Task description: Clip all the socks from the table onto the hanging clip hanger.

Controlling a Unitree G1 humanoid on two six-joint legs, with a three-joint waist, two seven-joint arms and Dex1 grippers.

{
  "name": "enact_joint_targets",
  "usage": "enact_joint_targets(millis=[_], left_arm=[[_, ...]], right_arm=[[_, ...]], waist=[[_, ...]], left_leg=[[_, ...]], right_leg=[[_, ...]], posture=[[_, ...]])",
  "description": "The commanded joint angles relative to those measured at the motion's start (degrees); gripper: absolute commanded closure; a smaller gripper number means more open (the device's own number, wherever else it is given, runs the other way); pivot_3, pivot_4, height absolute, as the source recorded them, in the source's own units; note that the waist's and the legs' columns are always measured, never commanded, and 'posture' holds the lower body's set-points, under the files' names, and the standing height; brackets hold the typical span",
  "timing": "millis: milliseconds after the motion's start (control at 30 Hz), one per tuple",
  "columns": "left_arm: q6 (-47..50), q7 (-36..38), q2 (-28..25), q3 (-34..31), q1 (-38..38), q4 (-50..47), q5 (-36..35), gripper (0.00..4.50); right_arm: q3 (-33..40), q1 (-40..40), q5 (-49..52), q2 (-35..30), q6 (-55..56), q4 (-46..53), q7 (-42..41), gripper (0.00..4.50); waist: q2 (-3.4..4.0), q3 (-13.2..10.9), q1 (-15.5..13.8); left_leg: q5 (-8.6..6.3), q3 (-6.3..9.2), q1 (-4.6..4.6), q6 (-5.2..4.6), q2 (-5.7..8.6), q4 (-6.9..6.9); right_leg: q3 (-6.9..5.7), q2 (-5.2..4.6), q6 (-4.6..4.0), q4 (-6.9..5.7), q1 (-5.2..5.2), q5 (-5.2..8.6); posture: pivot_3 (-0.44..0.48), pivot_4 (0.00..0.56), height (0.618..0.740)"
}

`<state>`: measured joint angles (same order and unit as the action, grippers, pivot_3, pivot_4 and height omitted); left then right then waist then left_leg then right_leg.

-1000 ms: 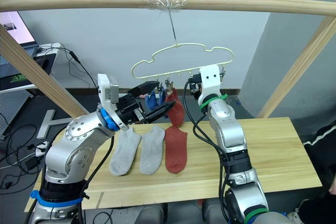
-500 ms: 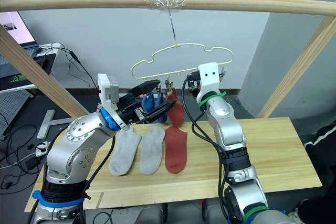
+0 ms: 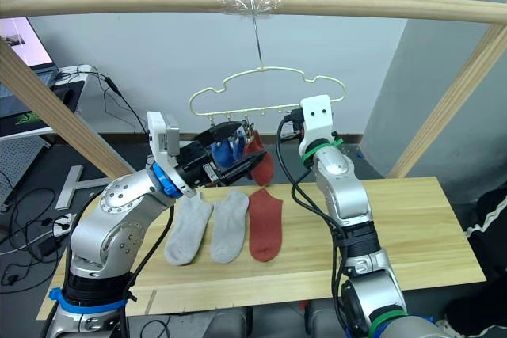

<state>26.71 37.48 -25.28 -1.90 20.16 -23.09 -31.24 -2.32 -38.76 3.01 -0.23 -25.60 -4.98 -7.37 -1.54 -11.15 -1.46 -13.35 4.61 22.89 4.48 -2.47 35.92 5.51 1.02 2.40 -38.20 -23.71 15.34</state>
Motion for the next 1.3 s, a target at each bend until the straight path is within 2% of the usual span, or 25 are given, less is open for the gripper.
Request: enact_joint_targets(millis=[33,167,333,500,667,867,967,1300], left_arm=[[-0.1,-0.1,0.0,0.7,-1.0,-3.0,-0.3,0.00],[2.0,-0.2,-2.8,6.7,-5.0,-0.2,5.8,0.00],[1.5,-2.4,-1.9,14.9,-7.3,10.2,14.7,0.00],[-7.1,-5.9,4.5,19.8,-5.4,26.9,23.4,0.00],[-15.3,-11.3,12.4,20.8,-2.4,43.7,29.3,0.00],[-21.8,-16.2,15.1,20.2,-0.3,55.6,34.8,0.00],[-22.5,-15.1,15.4,19.8,-0.3,58.6,35.0,0.57],[-22.1,-7.0,14.6,19.8,-4.5,53.4,34.4,3.38]], right_arm=[[0.8,0.0,0.6,-1.1,0.1,3.0,-0.5,4.49],[1.0,0.6,2.3,-3.3,-2.9,5.2,-3.1,4.49],[0.8,1.2,3.3,-5.0,-5.9,7.3,-4.7,4.49],[0.7,2.3,3.3,-5.1,-7.9,9.3,-4.1,4.49],[0.6,3.9,2.9,-3.7,-10.0,12.0,-2.0,4.49],[-0.2,6.0,2.5,-3.7,-12.2,15.4,-1.3,4.49],[-0.1,6.4,2.4,-3.9,-13.0,16.4,-1.2,4.50],[-0.3,7.6,2.5,-5.7,-13.9,17.5,-2.0,4.50]], waist=[[0.00,0.0,0.0],[0.01,0.0,0.0],[0.05,0.0,0.1],[0.06,0.0,0.0],[0.06,0.0,0.2],[0.06,0.0,0.3],[0.07,0.0,0.6],[0.19,0.0,0.8]], left_leg=[[0.00,0.00,0.00,0.00,0.00,0.00],[0.00,0.00,0.00,0.00,0.00,0.00],[0.00,0.00,-0.03,-0.01,0.00,0.00],[0.01,-0.01,0.00,-0.02,0.02,0.06],[0.00,-0.01,0.00,-0.02,0.02,0.04],[0.00,0.00,-0.02,-0.02,0.03,0.06],[0.01,0.00,-0.12,-0.02,0.03,0.08],[0.00,0.01,-0.20,-0.02,0.04,0.07]], right_leg=[[0.00,0.00,0.00,0.00,0.00,0.00],[0.01,0.00,0.00,0.01,0.00,0.00],[0.01,0.01,0.01,0.00,0.00,0.01],[0.02,0.01,0.01,0.02,0.01,0.00],[0.00,0.01,0.01,0.01,0.00,0.00],[0.01,0.00,0.02,0.00,0.04,0.00],[0.01,0.01,0.06,0.01,0.16,0.00],[0.01,0.00,0.29,0.04,0.27,0.14]], posture=[[0.214,0.168,0.740],[0.199,0.175,0.740],[0.162,0.179,0.740],[0.139,0.181,0.740],[0.109,0.189,0.740],[0.076,0.193,0.740],[0.072,0.196,0.740],[0.081,0.188,0.740]])
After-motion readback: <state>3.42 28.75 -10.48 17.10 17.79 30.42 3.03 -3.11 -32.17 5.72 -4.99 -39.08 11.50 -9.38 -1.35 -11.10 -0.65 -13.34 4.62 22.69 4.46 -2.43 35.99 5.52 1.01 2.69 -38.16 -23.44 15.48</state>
